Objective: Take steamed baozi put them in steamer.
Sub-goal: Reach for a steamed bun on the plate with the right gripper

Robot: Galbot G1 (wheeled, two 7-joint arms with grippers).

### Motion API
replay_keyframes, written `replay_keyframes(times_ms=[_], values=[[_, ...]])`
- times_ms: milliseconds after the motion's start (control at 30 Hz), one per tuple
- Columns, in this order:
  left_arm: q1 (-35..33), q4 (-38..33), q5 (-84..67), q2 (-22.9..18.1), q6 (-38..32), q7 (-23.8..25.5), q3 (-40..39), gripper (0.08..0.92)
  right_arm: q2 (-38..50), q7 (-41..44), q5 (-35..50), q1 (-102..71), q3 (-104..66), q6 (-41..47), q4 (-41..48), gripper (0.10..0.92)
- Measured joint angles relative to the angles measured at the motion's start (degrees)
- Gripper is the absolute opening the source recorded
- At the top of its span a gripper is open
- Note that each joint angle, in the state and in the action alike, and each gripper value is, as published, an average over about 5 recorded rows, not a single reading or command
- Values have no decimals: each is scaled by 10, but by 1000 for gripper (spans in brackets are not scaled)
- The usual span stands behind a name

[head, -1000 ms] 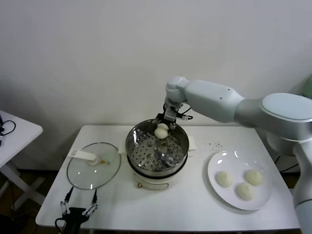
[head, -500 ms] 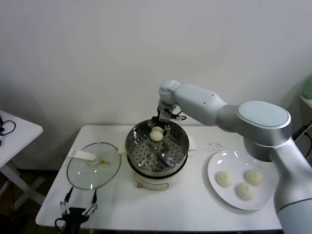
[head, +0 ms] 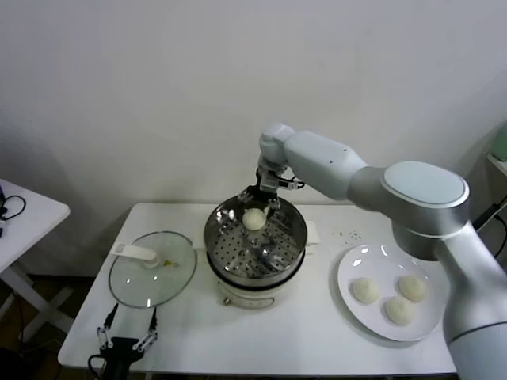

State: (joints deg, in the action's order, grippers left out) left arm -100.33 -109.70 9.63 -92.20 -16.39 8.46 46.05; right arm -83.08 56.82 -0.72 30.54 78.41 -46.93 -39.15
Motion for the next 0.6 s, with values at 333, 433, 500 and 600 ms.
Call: replay_keyframes(times_ms=[333,433,500,600], values=[[-1,-3,3,0,2,1,-3,823,117,-18,182,100,121,158,-109,823],[-2,-4,4,0,2,1,-5,823,163,-24,219,125,157,224,-149,823],[-3,-4,4,0,3,1,-5,823,194,-29,241,140,179,265,-178,823],[-4,-4,4,0,3,2,-5,823,237,-36,274,158,211,322,-222,823]])
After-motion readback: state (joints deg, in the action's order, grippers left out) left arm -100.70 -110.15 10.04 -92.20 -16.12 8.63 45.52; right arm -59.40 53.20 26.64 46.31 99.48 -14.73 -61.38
